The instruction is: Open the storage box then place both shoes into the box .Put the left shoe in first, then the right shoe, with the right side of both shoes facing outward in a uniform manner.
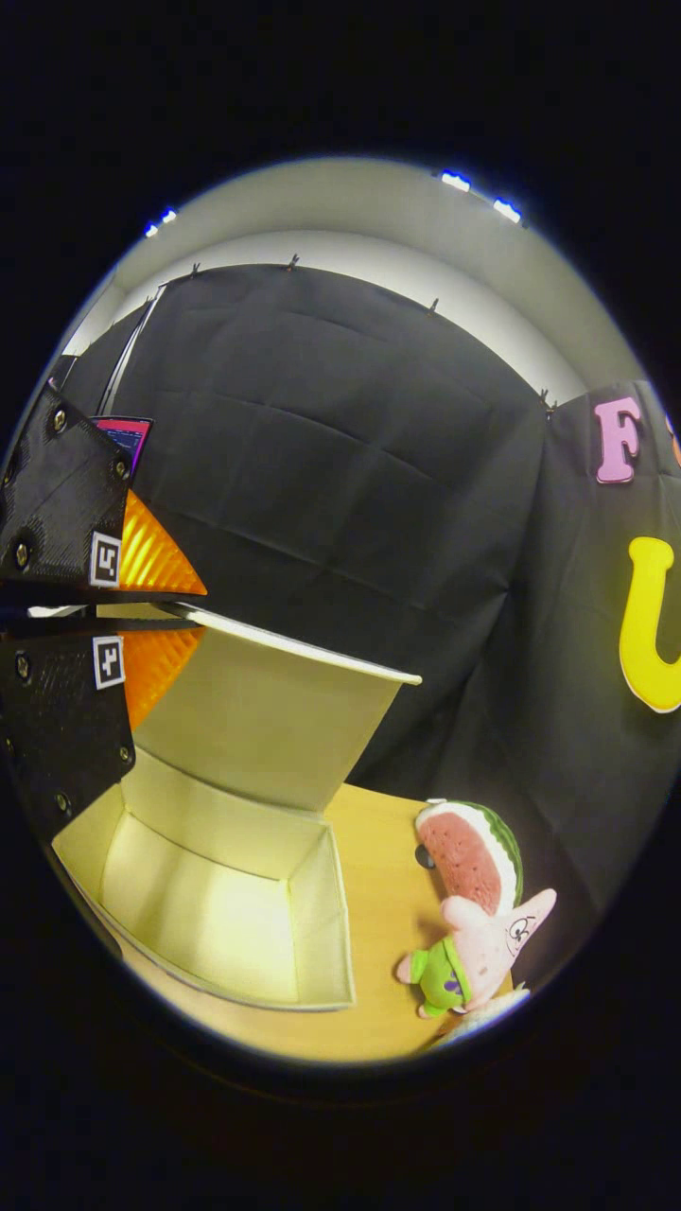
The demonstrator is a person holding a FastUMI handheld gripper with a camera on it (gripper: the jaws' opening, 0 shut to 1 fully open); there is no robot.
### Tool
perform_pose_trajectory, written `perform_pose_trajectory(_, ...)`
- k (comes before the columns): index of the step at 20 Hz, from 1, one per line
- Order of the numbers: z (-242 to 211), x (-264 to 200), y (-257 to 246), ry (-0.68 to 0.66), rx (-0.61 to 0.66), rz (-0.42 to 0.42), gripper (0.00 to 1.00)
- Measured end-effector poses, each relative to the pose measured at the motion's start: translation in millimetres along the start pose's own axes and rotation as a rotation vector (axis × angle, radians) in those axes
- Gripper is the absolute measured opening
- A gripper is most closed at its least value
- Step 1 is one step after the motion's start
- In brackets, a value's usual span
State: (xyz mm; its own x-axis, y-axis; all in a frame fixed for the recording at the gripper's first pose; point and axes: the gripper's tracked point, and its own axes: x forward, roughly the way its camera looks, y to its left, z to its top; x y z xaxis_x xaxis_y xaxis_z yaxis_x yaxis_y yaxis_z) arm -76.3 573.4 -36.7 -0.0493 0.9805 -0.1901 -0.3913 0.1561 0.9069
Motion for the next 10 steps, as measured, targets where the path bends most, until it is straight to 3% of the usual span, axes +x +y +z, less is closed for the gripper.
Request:
perform_pose_trajectory(4,-5,51,6,0.010,0.040,0.011,0.05)
perform_pose_trajectory(10,-44,137,-13,0.058,0.032,-0.060,0.05)
